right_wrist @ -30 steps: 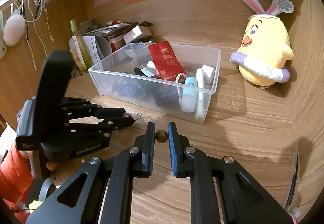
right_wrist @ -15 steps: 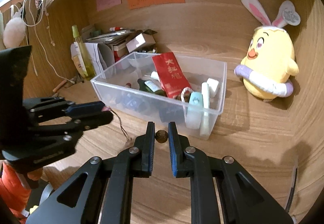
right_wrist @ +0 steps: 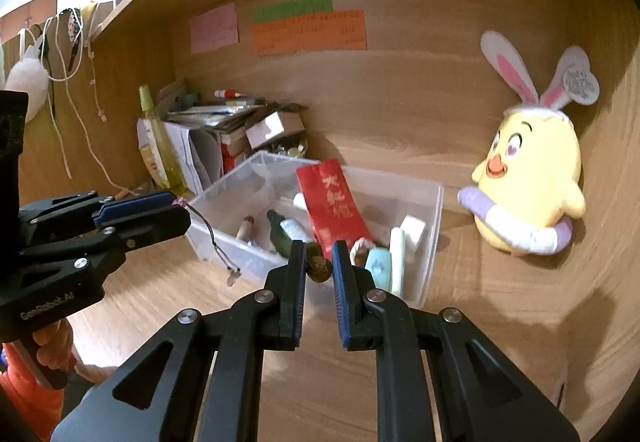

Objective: Organize objects
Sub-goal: 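Carry the brown bead and pink keychain with both tools over the clear box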

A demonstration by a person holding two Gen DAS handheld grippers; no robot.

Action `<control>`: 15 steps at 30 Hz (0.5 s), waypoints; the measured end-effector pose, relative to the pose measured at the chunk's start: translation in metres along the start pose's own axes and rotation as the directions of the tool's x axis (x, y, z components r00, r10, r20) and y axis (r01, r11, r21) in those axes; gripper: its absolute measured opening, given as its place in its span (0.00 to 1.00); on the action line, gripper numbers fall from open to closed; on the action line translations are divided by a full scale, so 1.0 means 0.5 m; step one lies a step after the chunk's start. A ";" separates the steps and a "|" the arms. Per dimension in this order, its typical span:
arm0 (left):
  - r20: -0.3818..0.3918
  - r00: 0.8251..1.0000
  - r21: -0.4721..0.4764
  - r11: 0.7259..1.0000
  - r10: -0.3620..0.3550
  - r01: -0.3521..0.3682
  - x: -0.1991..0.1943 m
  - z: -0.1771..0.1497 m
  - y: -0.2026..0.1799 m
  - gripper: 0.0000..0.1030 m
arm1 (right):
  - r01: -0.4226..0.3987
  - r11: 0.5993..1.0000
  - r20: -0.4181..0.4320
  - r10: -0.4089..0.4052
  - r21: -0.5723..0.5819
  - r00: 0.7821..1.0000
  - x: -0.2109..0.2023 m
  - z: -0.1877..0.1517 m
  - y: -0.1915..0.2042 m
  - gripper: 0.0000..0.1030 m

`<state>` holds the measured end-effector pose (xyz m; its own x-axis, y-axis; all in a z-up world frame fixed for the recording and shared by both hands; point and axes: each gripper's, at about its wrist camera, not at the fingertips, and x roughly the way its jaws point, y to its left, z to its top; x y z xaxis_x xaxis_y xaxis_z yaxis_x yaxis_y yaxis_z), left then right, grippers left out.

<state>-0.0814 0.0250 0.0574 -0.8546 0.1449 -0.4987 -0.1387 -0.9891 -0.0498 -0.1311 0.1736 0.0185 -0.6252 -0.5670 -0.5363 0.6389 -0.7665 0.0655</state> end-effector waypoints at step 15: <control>-0.003 0.999 -0.066 0.997 0.049 -0.049 0.069 0.051 0.027 0.20 | 0.052 0.998 0.010 -0.052 -0.036 0.999 0.045 0.068 -0.006 0.12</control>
<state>-0.1253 0.0172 0.0615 -0.8590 0.0961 -0.5029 -0.0631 -0.9946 -0.0822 -0.1623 0.1530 0.0349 -0.6620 -0.5292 -0.5308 0.6209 -0.7838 0.0070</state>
